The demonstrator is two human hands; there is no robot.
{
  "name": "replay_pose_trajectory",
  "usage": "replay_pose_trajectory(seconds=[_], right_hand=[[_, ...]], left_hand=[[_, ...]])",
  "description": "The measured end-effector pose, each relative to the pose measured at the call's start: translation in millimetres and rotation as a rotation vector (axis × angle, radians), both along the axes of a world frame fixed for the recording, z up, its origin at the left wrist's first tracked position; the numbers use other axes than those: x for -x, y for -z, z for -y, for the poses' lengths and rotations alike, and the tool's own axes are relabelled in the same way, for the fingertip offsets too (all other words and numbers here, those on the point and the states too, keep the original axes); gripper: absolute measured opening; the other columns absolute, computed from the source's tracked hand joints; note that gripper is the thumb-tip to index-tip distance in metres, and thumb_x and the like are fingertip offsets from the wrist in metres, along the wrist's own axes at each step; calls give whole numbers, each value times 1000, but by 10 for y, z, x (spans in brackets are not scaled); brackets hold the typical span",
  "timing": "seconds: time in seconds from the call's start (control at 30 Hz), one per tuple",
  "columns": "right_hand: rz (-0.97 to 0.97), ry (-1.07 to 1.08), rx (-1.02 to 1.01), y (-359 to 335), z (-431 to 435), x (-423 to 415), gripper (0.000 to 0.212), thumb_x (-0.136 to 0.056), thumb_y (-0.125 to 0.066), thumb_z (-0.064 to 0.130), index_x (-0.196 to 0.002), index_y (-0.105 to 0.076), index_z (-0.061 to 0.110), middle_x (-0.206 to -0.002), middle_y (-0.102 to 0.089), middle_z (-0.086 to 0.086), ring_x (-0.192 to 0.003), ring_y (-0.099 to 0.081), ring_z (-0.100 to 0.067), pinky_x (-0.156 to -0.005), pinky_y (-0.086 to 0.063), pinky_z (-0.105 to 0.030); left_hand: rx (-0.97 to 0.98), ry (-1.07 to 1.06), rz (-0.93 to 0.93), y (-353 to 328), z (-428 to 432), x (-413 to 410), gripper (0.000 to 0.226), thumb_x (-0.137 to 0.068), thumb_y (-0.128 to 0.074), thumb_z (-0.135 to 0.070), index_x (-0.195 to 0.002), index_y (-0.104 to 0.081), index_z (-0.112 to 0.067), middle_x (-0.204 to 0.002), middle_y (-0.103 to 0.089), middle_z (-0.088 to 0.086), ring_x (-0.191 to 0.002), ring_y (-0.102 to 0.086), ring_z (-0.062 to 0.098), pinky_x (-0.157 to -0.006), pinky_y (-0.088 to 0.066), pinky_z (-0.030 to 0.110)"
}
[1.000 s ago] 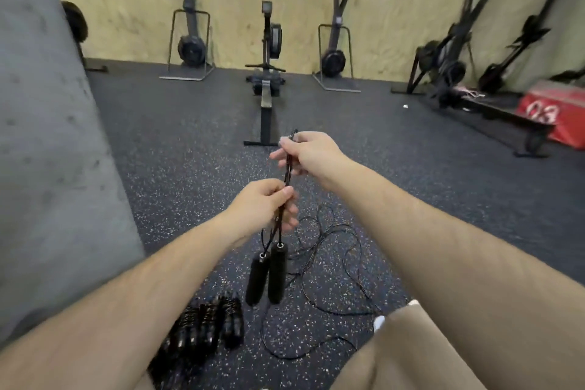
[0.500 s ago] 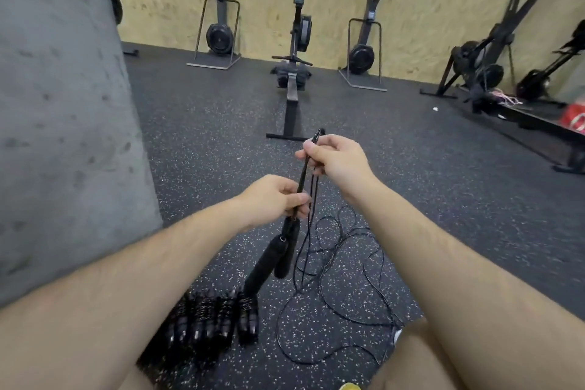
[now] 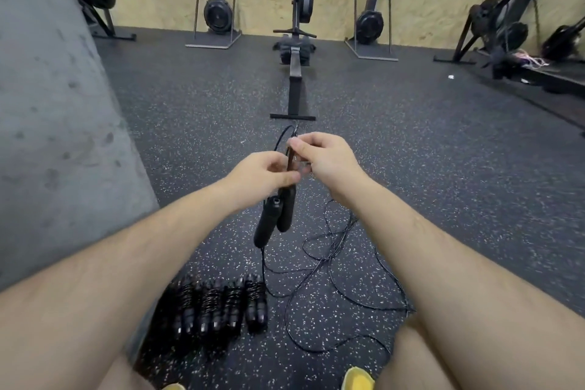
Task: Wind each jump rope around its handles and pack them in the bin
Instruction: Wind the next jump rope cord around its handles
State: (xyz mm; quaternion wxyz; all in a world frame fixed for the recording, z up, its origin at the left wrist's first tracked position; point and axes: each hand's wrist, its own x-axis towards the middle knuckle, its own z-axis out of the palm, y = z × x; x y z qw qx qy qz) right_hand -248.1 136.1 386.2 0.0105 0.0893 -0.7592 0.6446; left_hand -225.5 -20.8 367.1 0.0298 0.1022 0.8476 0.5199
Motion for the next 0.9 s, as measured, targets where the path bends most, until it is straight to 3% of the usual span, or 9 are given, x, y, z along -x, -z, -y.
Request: replay_pose_trajectory(seconds=[0.1,0.23,0.33,0.37,0.47,0.57,0.63,0.8,0.9], right_hand=[[-27,70,82,-33,-29,24,13,-97,-64,18,-92,-69,8,-72,-63,-2,-58,-56,-8,-52,-47,-18],[-43,85,91,-11,-69,52,12,-99,-61,19,-94,-66,10,-80,-68,1,-70,-61,-8,-54,-50,-20],[-19,85,79,7,-109,79,12,-101,-56,19,-100,-60,8,-88,-72,1,-70,-60,-5,-54,-49,-22],[-13,85,87,2,-121,81,12,-102,-56,18,-101,-58,5,-87,-72,-1,-68,-59,-5,-54,-50,-22],[-15,101,102,-8,-134,76,13,-102,-55,14,-101,-57,1,-86,-68,-6,-64,-56,-7,-57,-53,-22],[-10,96,121,-13,-169,65,16,-101,-57,12,-103,-57,-4,-84,-66,-8,-64,-57,-10,-62,-57,-24],[1,74,114,-13,-202,49,24,-99,-61,13,-109,-57,-9,-86,-65,-10,-66,-59,-14,-69,-58,-28],[43,-49,78,10,-239,-36,25,-95,-66,5,-115,-58,-6,-85,-67,-10,-70,-64,-18,-75,-58,-32],[67,-96,77,24,-232,-69,10,-95,-61,-2,-105,-61,-1,-85,-66,-13,-69,-63,-19,-72,-57,-27]], left_hand=[[259,-18,-50,123,5,-9,21,-90,-75,-29,-108,-68,-20,-99,-72,-5,-92,-66,15,-87,-50,33],[273,-9,-78,130,-60,11,15,-93,-71,-30,-98,-68,-17,-85,-71,2,-74,-60,20,-79,-50,38],[343,-14,-119,86,-117,12,18,-97,-65,-28,-95,-68,-11,-72,-63,-2,-63,-53,16,-64,-44,30],[365,-15,-135,80,-129,14,20,-99,-63,-28,-97,-69,-9,-74,-65,1,-66,-56,18,-66,-45,31],[344,-13,-141,80,-142,34,24,-101,-58,-30,-99,-70,-9,-85,-71,11,-76,-62,24,-77,-50,40],[308,-28,-154,55,-157,29,27,-102,-56,-29,-95,-71,-7,-65,-55,0,-53,-42,7,-56,-37,26],[255,-44,-153,42,-157,27,29,-103,-56,-28,-94,-71,-6,-59,-47,-7,-46,-36,5,-47,-29,20],[163,-68,-171,-6,-190,29,37,-101,-59,-30,-76,-66,-4,-50,-40,-14,-44,-32,4,-45,-25,19],[146,-58,-171,-28,-198,24,38,-100,-61,-30,-71,-66,-6,-48,-41,-14,-44,-33,4,-44,-26,17]])
